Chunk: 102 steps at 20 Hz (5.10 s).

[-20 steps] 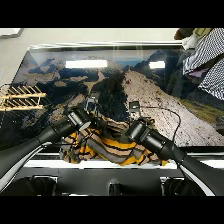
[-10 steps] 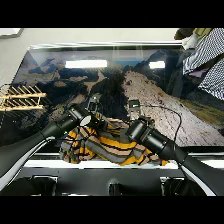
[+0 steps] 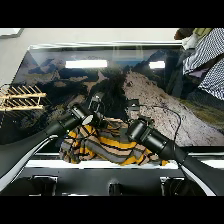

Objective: Fold the clothes and pants, and hang the long-sleeved shirts on hangers.

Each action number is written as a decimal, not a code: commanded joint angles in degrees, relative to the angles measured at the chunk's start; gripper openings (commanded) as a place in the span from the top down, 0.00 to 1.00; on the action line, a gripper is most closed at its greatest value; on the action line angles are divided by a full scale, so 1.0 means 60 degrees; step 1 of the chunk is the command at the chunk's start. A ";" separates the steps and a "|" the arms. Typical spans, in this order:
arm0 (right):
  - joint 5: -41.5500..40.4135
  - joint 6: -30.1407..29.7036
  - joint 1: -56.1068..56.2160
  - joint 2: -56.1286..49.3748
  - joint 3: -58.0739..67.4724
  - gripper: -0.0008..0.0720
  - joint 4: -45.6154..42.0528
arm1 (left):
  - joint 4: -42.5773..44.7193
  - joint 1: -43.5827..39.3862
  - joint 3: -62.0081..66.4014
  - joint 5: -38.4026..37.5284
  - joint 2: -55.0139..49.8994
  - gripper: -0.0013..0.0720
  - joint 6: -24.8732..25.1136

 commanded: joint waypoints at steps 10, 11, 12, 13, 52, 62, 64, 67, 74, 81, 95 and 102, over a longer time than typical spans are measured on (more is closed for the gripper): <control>-0.0022 0.0051 0.0011 0.0004 0.0004 0.95 -0.0036 | 0.0841 -0.1158 0.0299 -0.1209 -0.0168 0.43 0.0302; -0.0022 0.0051 0.0011 0.0004 0.0004 0.95 -0.0036 | 0.0882 -0.1257 0.0208 -0.1206 -0.0208 0.43 0.0153; -0.0018 0.0051 0.0007 0.0004 0.0004 0.95 -0.0036 | 0.0892 -0.1279 0.0066 -0.1184 -0.0233 0.43 -0.0069; -0.0018 0.0051 0.0011 0.0004 0.0004 0.95 -0.0033 | 0.0911 -0.1260 -0.0095 -0.1122 -0.0251 0.43 -0.0284; 0.4634 -0.2936 0.0011 0.0157 0.8947 0.95 -0.0969 | -0.2688 0.0627 0.5595 -0.4659 0.2670 0.96 0.2994; 0.3880 -0.2433 0.0011 0.1005 1.0670 0.95 -0.0641 | -0.3763 0.0630 0.8440 -0.4925 0.2834 0.95 0.1883; 0.2911 -0.2433 0.0011 0.1005 1.0670 0.95 -0.0645 | -0.3763 0.0674 0.8440 -0.4127 0.2918 0.95 0.1698; 0.1636 -0.2437 0.0011 0.1009 1.0670 0.95 -0.0659 | -0.3752 0.0849 0.8440 -0.3727 0.2932 0.96 0.1435; 0.3275 -0.2539 0.0011 0.1064 1.0484 0.95 -0.1129 | -0.3781 0.1912 0.7770 -0.5472 0.3096 0.96 0.0991; 0.4273 -0.2495 0.0011 0.1005 0.7184 0.95 -0.1115 | -0.3807 0.1938 0.5745 -0.6167 0.2269 0.95 0.0958; 0.2437 -0.1180 0.0011 -0.0055 0.4033 0.95 -0.1005 | -0.4568 0.1905 0.3162 -0.5140 0.1024 0.95 0.1344; 0.2412 -0.0805 0.0011 -0.0244 0.4011 0.95 -0.1031 | -0.4080 0.1909 0.3162 -0.4994 0.1045 0.95 0.0659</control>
